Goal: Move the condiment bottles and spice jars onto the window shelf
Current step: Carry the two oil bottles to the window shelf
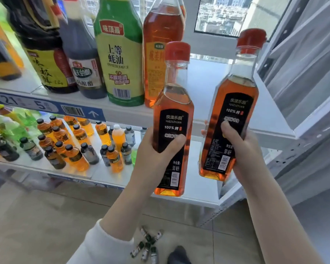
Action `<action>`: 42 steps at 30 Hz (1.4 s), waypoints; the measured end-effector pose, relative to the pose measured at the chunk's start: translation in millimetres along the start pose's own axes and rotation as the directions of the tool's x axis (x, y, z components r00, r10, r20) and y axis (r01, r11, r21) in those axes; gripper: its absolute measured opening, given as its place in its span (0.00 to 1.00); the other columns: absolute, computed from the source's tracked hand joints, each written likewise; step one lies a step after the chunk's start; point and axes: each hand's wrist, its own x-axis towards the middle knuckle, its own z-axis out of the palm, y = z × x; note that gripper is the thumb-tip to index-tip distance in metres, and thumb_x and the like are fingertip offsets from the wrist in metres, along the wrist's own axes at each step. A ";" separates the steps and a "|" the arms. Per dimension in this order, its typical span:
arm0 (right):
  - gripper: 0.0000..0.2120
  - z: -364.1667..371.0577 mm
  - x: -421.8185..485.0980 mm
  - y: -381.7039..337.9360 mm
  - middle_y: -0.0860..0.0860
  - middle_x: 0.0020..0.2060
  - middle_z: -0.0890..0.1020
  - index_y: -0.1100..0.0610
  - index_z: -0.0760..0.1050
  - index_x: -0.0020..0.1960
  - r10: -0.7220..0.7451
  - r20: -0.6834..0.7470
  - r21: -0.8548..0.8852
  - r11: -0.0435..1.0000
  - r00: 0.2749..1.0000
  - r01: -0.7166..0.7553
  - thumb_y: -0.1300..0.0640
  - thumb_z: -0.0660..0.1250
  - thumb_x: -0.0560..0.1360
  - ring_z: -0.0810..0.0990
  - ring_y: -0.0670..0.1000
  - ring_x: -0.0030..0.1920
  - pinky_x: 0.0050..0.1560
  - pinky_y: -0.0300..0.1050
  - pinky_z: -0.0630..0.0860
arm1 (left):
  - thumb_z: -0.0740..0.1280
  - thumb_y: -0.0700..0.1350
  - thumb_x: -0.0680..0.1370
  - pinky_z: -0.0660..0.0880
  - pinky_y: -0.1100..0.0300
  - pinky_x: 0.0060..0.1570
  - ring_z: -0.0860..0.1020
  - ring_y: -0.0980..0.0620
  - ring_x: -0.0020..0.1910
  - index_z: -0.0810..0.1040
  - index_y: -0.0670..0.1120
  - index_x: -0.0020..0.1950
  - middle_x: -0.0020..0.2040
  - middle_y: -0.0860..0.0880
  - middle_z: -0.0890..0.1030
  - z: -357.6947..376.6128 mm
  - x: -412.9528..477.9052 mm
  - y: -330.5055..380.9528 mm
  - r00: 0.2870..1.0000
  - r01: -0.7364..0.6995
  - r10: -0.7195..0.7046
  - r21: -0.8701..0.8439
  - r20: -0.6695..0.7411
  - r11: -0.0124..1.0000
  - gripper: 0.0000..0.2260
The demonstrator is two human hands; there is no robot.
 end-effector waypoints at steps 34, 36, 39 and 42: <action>0.17 9.3 276.0 -18.5 0.49 0.43 0.79 0.51 0.68 0.47 -0.208 0.306 -0.062 0.969 0.929 0.237 0.65 0.73 0.68 0.79 0.48 0.45 0.51 0.46 0.77 | 0.71 0.57 0.59 0.73 0.73 0.31 0.80 0.64 0.38 0.72 0.55 0.47 0.37 0.63 0.80 81.8 94.1 12.9 0.972 -0.022 0.027 0.026 -0.233 0.999 0.20; 0.17 10.0 277.4 -18.2 0.50 0.43 0.79 0.51 0.68 0.47 -0.208 0.311 -0.062 0.969 0.927 0.238 0.65 0.73 0.68 0.79 0.48 0.45 0.51 0.46 0.77 | 0.70 0.56 0.60 0.73 0.73 0.30 0.80 0.64 0.38 0.72 0.55 0.47 0.36 0.64 0.80 81.0 95.3 13.8 0.972 -0.019 0.024 0.025 -0.233 1.000 0.18; 0.17 11.4 277.5 -18.9 0.50 0.43 0.79 0.51 0.68 0.47 -0.207 0.322 -0.060 0.969 0.924 0.238 0.66 0.72 0.69 0.79 0.48 0.45 0.50 0.44 0.77 | 0.70 0.61 0.57 0.73 0.72 0.31 0.80 0.62 0.39 0.72 0.55 0.47 0.37 0.62 0.81 79.5 95.7 14.4 0.973 -0.028 0.034 0.028 -0.228 0.999 0.22; 0.17 12.0 276.1 -20.3 0.50 0.44 0.78 0.51 0.68 0.48 -0.203 0.319 -0.063 0.970 0.926 0.234 0.67 0.71 0.69 0.79 0.47 0.45 0.49 0.42 0.77 | 0.70 0.57 0.61 0.73 0.72 0.31 0.80 0.63 0.39 0.72 0.55 0.47 0.36 0.62 0.80 77.0 96.6 13.1 0.973 -0.017 0.024 0.032 -0.230 0.999 0.18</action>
